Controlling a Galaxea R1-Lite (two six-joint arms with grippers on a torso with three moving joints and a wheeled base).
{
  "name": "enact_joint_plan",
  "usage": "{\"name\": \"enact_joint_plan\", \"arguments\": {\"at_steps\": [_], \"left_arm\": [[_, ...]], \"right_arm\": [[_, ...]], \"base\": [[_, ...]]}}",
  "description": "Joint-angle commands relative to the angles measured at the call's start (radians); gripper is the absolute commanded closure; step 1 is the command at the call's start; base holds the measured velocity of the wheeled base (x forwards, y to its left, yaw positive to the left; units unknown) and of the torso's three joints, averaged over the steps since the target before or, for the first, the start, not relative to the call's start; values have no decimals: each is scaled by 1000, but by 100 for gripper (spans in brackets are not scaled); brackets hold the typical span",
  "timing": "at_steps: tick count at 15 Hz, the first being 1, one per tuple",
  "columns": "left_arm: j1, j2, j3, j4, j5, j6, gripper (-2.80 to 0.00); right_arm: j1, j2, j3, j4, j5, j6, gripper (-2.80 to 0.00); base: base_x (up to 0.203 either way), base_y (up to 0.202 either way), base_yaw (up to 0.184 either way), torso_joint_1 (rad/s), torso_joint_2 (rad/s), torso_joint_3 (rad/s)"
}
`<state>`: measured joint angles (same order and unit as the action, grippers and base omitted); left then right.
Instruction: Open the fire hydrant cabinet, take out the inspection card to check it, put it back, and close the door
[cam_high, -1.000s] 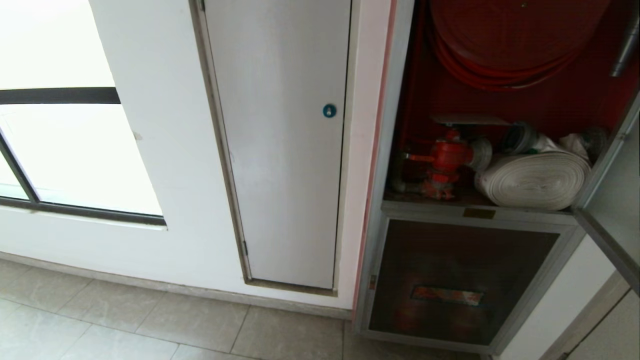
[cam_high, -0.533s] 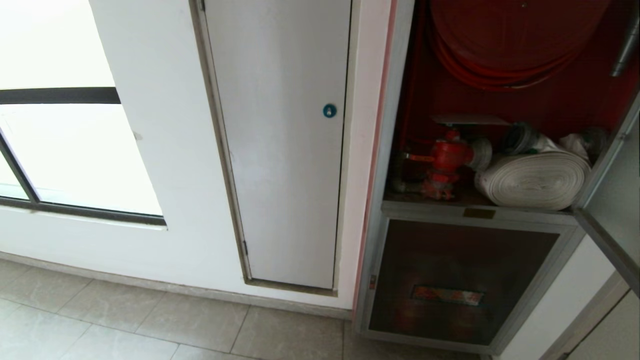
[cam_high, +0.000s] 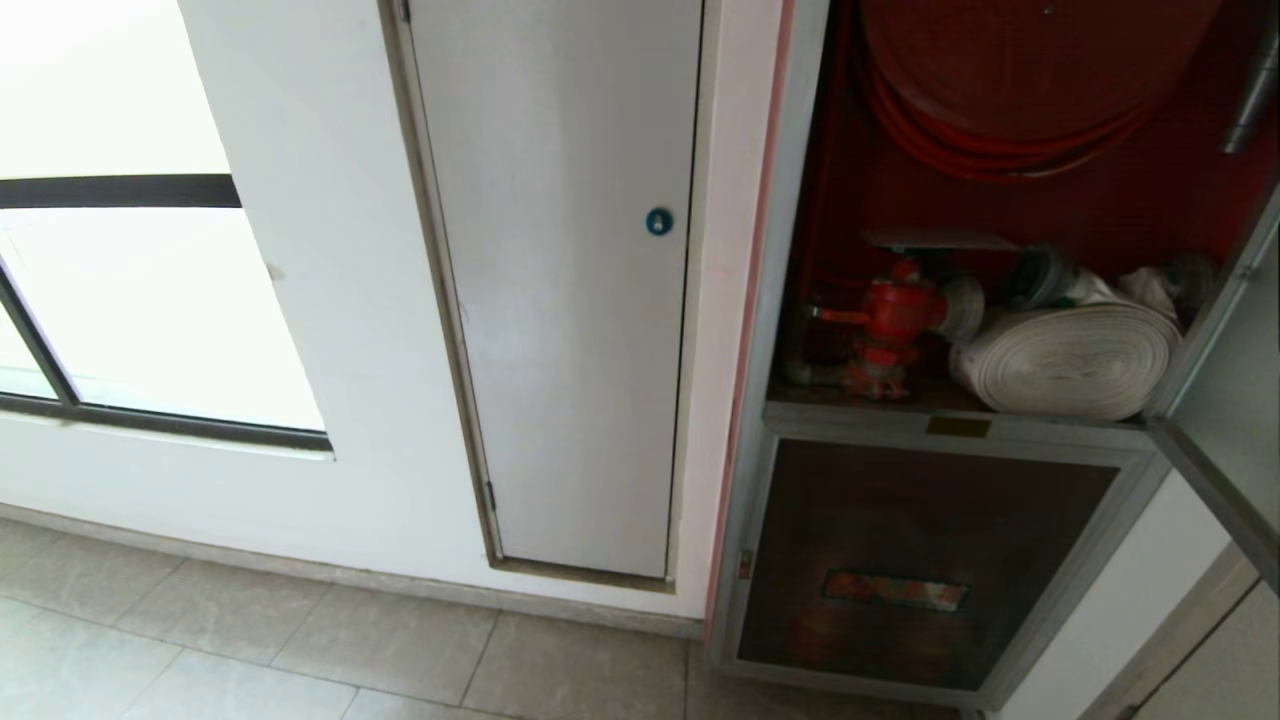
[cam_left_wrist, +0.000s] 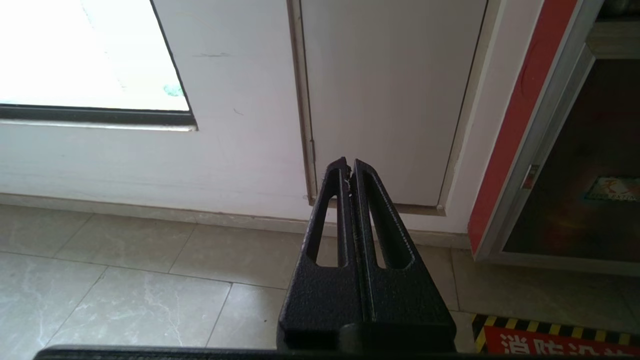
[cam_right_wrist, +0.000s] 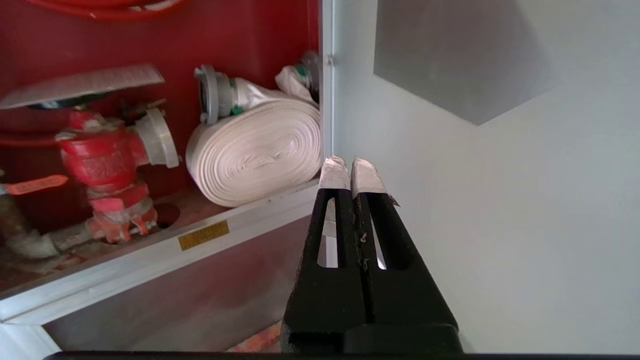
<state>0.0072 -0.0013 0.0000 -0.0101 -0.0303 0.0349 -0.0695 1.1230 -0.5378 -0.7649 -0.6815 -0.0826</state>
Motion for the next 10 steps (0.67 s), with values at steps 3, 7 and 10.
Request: {"name": "enact_joint_plan", "arguments": {"at_steps": [3, 7, 10], "left_arm": [[0, 1, 6, -1, 0, 0, 0], [0, 1, 6, -1, 0, 0, 0], [0, 1, 6, -1, 0, 0, 0]], "right_arm": [[16, -209, 75, -5, -2, -46, 0], [17, -337, 132, -5, 9, -76, 0], [17, -412, 142, -5, 24, -120, 0]], "base": [[0, 0, 0, 0, 0, 0], [0, 0, 0, 0, 0, 0], [0, 0, 0, 0, 0, 0]]}}
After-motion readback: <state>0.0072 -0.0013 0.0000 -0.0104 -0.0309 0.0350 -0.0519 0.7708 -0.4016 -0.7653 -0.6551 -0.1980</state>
